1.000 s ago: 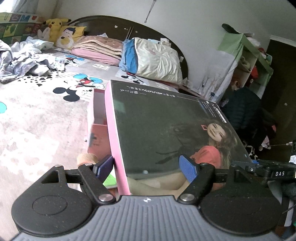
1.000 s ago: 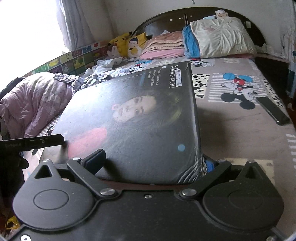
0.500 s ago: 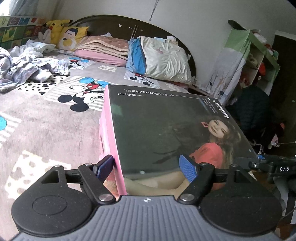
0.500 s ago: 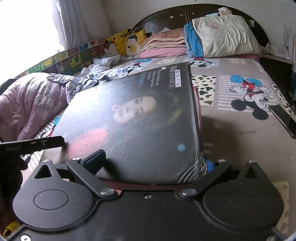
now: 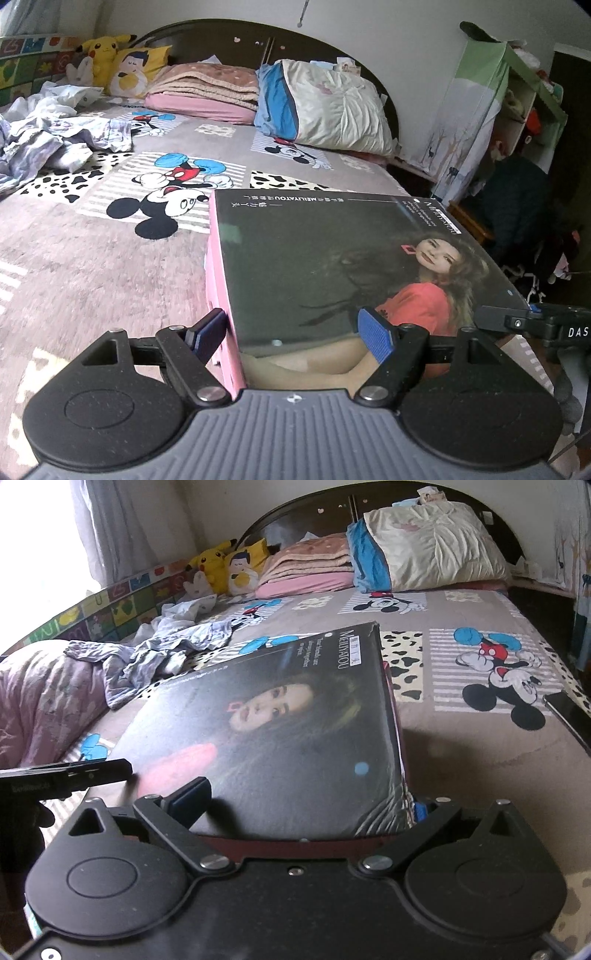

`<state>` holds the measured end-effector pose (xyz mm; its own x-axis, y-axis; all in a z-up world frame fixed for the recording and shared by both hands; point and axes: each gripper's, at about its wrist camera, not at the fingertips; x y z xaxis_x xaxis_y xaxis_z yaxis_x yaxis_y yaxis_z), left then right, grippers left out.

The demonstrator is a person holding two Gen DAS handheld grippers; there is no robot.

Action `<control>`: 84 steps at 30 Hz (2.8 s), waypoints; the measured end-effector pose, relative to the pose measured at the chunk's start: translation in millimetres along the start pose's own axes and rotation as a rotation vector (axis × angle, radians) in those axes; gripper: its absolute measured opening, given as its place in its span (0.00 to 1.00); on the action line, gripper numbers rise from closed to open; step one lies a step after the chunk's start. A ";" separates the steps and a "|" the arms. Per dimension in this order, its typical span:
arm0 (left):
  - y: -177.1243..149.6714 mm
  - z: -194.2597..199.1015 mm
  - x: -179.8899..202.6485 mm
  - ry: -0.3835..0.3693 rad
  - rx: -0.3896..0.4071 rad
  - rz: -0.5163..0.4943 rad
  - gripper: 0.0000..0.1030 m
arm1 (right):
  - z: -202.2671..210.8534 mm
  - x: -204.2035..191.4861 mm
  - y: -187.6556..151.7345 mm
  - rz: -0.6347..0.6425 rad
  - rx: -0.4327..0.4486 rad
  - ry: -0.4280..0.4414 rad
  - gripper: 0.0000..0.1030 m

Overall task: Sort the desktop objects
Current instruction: 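Grip the photo book edges with both tools and lift it, then carry the photo book with both tools and lay it on the shoebox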

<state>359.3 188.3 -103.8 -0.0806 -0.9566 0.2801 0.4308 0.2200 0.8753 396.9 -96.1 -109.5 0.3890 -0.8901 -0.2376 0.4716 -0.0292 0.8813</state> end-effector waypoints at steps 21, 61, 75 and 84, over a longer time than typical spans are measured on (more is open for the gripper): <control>7.8 -47.2 -14.1 0.014 -0.013 0.002 0.75 | -34.7 0.0 9.9 0.021 0.009 -0.061 0.99; -3.1 -35.7 27.4 0.117 0.036 -0.004 0.81 | 13.7 80.6 -31.2 -0.400 0.246 0.103 0.98; 5.6 -76.7 13.2 0.215 -0.030 0.069 0.81 | -77.4 113.6 16.0 -0.376 -0.004 0.193 0.98; 1.9 -74.9 18.6 0.174 -0.051 -0.011 0.81 | -94.6 131.1 -3.2 -0.416 -0.123 0.242 0.88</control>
<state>426.0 156.6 -126.5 0.0691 -0.9786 0.1941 0.4762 0.2033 0.8555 521.2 -169.6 -182.1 0.3138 -0.6831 -0.6595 0.7097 -0.2927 0.6408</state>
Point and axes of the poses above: each gripper's, at about its wrist camera, not at the fingertips, and z roughly against the way its jaws point, x to its right, y to its top, and after that the axes turned 12 degrees about x, right-handed
